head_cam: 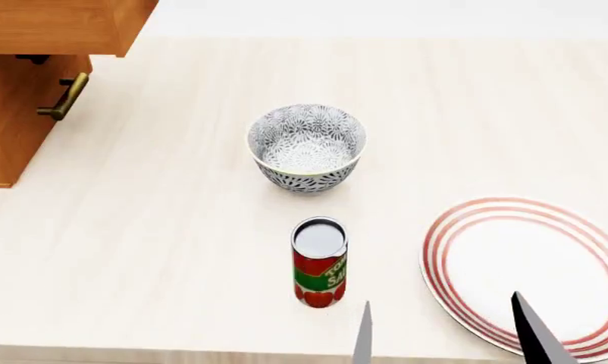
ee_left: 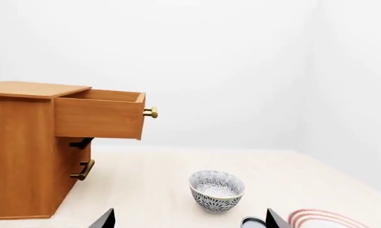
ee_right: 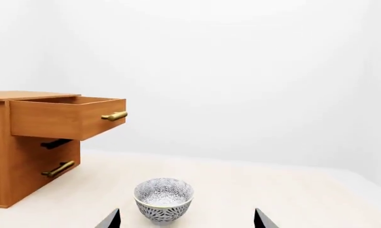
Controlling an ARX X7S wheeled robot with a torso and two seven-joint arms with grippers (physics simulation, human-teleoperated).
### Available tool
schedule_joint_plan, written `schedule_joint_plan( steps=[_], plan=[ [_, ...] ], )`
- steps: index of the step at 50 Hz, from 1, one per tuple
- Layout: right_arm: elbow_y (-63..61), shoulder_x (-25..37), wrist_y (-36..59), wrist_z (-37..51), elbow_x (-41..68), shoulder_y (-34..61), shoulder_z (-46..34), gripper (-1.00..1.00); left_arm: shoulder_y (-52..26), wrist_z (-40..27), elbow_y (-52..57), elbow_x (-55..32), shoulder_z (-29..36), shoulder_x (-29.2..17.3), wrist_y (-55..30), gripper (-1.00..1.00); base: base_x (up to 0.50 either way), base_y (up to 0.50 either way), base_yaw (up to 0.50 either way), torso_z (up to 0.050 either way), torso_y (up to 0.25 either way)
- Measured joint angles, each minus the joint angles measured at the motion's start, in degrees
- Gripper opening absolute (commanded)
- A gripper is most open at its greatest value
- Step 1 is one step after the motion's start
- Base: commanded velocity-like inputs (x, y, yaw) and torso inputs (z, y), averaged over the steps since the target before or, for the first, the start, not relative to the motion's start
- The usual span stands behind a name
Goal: Put the bowl on top of the cabinet.
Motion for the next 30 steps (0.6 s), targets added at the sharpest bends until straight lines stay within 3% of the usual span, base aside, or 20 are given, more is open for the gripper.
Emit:
schedule_joint_plan(
  steps=[11, 30],
  plan=[
    [-0.14, 0.14, 3.47, 0.75, 0.75, -2.20, 2.52, 1.00, -10.11, -4.71, -0.21, 3.78, 13.62, 1.93, 4.33, 1.00, 0.00, 0.41, 0.00, 0.000, 0.000],
    [-0.22, -0.73, 6.25, 1.04, 1.88, -4.12, 5.34, 1.00, -16.23, -7.41, -0.13, 7.93, 22.82, 2.14, 6.90, 1.00, 0.00, 0.50, 0.00, 0.000, 0.000]
  ],
)
